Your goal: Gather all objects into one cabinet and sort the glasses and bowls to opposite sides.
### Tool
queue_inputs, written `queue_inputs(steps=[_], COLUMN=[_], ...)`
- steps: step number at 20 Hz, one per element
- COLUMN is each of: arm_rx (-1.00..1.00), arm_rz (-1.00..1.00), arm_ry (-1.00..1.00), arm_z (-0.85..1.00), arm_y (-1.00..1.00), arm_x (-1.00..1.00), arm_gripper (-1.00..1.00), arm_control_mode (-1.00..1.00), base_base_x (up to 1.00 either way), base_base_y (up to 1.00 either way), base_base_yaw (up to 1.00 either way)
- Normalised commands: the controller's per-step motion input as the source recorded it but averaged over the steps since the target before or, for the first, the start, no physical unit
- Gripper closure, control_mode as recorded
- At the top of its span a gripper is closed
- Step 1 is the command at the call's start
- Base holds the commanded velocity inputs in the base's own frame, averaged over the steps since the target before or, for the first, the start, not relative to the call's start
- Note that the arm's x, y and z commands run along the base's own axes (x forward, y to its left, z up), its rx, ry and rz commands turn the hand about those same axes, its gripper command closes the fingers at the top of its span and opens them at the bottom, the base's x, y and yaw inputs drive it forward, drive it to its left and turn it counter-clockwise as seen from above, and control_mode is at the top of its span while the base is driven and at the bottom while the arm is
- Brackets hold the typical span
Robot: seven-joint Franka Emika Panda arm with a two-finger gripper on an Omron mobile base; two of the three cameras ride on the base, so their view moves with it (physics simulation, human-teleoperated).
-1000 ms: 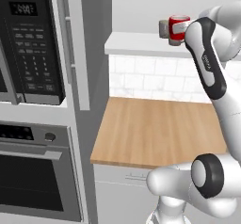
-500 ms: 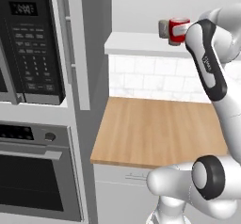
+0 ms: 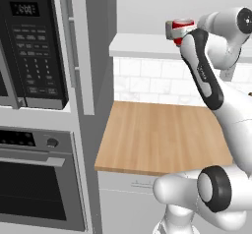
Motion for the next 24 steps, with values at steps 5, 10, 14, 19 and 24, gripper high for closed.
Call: queue_inputs(steps=[5, 10, 14, 19, 24], arm_rx=[0.0, 0.0, 0.0, 0.0, 0.0], arm_rz=[-0.19, -0.03, -0.03, 0.0, 0.0], arm_ry=[-0.02, -0.04, -0.01, 0.03, 0.2], arm_z=[0.0, -0.1, -0.12, 0.0, -0.07], arm_y=[0.44, -0.01, -0.01, 0.0, 0.0], arm_x=[0.4, 0.12, 0.05, 0.1, 0.27], arm_gripper=[1.0, 1.0, 1.0, 1.0, 1.0], arm_control_mode=[-1.0, -1.0, -1.0, -1.0, -1.0], base_base_x=[0.0, 0.0, 0.0, 0.0, 0.0], base_base_y=[0.0, 0.0, 0.0, 0.0, 0.0], base_base_yaw=[0.0, 0.0, 0.0, 0.0, 0.0])
